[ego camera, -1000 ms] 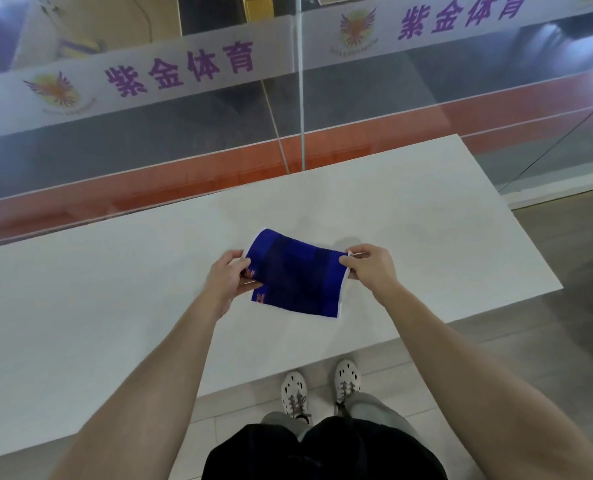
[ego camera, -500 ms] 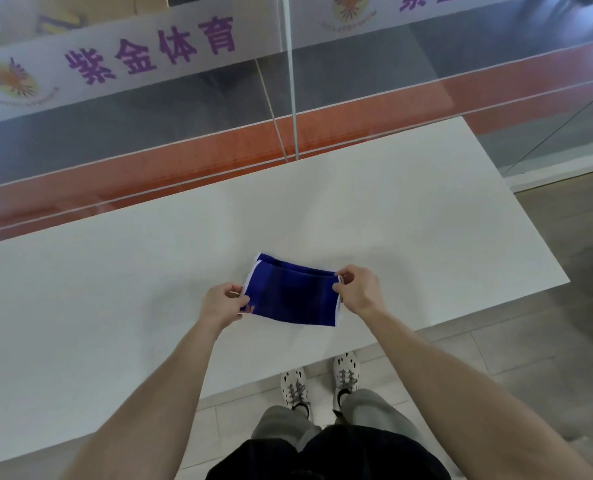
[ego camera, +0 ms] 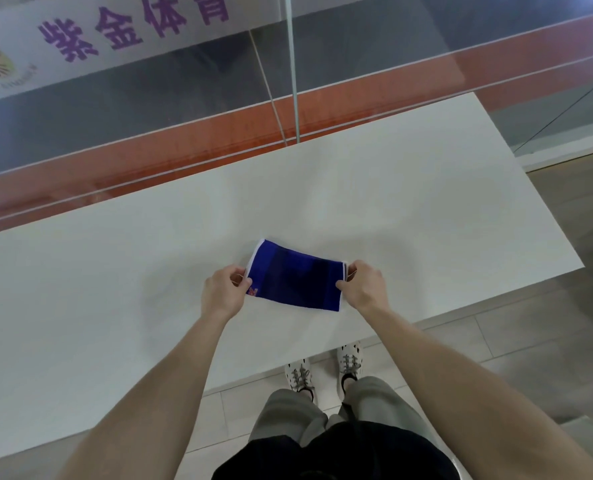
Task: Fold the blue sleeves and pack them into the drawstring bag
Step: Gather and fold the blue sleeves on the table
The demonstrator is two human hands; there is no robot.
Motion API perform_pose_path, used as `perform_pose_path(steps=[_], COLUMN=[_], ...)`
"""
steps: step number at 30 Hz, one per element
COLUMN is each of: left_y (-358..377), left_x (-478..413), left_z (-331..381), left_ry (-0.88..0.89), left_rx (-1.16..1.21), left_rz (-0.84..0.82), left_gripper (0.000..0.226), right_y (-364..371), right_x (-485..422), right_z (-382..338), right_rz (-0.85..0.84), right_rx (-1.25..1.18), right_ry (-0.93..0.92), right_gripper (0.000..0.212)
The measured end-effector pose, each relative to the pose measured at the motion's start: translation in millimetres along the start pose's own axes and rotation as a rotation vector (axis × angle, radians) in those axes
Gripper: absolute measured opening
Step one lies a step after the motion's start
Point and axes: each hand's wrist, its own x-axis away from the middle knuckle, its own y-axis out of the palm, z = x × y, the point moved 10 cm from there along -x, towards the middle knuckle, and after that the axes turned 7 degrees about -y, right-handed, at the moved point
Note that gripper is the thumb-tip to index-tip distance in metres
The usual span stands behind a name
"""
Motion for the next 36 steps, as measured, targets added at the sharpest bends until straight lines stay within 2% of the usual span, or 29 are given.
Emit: perform_pose_path(steps=[6, 10, 12, 14, 16, 18, 21, 23, 26, 28, 29, 31, 32, 34, 36], left_y=[0.6, 2.9, 7.6, 15.6, 23.8, 28.2, 32.1, 32.2, 24.0, 15.8, 9.6, -4.2, -11.9, -28.3, -44.3], left_x=[-2.6, -4.4, -6.4, -9.1, -9.5, -6.6, 1.7, 10.6, 27.3, 42.6, 48.5, 58.8, 63.7, 72.7, 79.6], left_z=[5.2, 13.8, 16.3, 23.7, 37.3, 45.3, 55.6, 63.2, 78.0, 88.2, 91.3, 93.3, 93.6, 94.2, 96.2], left_ry=[0.024, 0.028, -0.026, -0.040, 0.006, -0.024, -0.043, -0.038, -0.030, 0.000, 0.026, 0.063, 0.072, 0.074, 0.084], left_rx=[0.021, 0.093, 0.140, 0.120, 0.109, 0.195, 0.287, 0.337, 0.459, 0.517, 0.511, 0.482, 0.479, 0.486, 0.515], left_rz=[0.012, -0.018, -0.088, -0.177, -0.257, -0.318, -0.414, -0.487, -0.582, -0.674, -0.700, -0.731, -0.744, -0.756, -0.751], left_gripper=[0.013, 0.017, 0.035, 0.047, 0.036, 0.027, 0.030, 0.034, 0.047, 0.049, 0.045, 0.037, 0.035, 0.036, 0.037], right_y=[3.3, 4.7, 6.3, 8.0, 8.2, 5.5, 0.6, -2.3, 2.4, 7.8, 8.1, 4.8, 0.9, -7.8, -12.7], right_x=[1.7, 2.8, 2.7, 1.6, 0.9, 1.9, 0.3, -4.4, -4.8, 1.2, 3.6, 9.7, 12.7, 18.6, 25.5], right_z=[-0.1, -11.7, -16.8, -17.8, -17.9, -19.6, -31.6, -47.3, -77.1, -94.9, -102.0, -113.6, -119.6, -135.2, -153.1], right_rz=[0.006, 0.010, -0.010, -0.042, -0.068, -0.077, -0.094, -0.120, -0.268, -0.381, -0.404, -0.404, -0.388, -0.334, -0.299], right_rx=[0.056, 0.115, 0.144, 0.150, 0.153, 0.168, 0.319, 0.362, 0.168, 0.046, 0.040, 0.083, 0.093, 0.087, 0.176], right_ry=[-0.023, -0.094, -0.121, -0.127, -0.130, -0.133, -0.191, -0.244, -0.315, -0.347, -0.372, -0.415, -0.425, -0.443, -0.490], right_gripper=[0.016, 0.046, 0.059, 0.062, 0.060, 0.058, 0.056, 0.063, 0.074, 0.066, 0.054, 0.028, 0.022, 0.013, 0.014])
